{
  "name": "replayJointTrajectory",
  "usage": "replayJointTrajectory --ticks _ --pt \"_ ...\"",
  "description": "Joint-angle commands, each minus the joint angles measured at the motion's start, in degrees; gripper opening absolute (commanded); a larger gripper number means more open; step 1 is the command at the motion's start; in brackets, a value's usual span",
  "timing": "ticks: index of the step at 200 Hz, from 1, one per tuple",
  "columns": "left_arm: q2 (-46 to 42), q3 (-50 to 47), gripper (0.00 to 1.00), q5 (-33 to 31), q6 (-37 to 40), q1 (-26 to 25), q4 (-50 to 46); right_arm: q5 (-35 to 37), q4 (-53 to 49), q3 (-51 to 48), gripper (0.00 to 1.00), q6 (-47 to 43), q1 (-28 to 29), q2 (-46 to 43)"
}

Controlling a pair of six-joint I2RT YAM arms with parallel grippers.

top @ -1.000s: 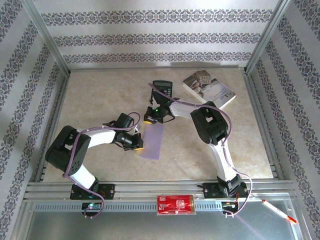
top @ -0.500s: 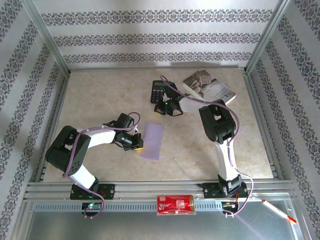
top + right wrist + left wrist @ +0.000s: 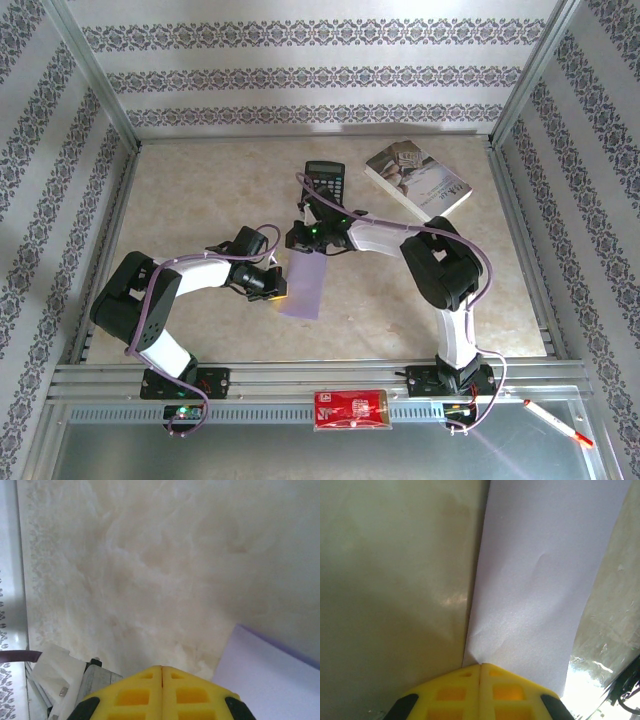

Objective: Fold a paper plane with a square sheet of paper (pick it up from the middle)
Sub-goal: First fold in half a square sheet of paper at the center of the table.

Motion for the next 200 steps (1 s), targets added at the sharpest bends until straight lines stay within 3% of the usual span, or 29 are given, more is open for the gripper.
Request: replayJointTrajectory --ticks 1,67,104,121,167,200 --pt "5.8 -5.4 0.0 -15.0 1.0 -2.0 -11.6 -0.7 2.9 -1.4 0.0 2.4 0.5 2.4" --pt "5.6 -5.2 0.0 -14.9 1.1 -2.0 -11.3 -0.2 3.0 -2.4 0.0 0.8 -0.2 5.4" --pt "3.9 -3.4 0.0 -11.4 -0.1 -2.0 -9.8 0.1 2.2 -2.9 0.0 -1.2 -1.0 6.7" --pt "1.2 -1.4 0.05 -8.9 -0.9 -2.0 -9.4 0.3 1.8 -3.3 0.0 -2.0 -1.1 7.3" --pt "-7.3 2.8 0.32 -4.8 -3.2 -1.5 -8.2 0.4 1.7 -4.7 0.0 -2.8 -1.5 7.7" --pt "-8.7 3.2 0.33 -2.1 -5.3 0.6 -3.1 0.3 2.0 -5.4 0.0 -3.0 -1.6 7.3"
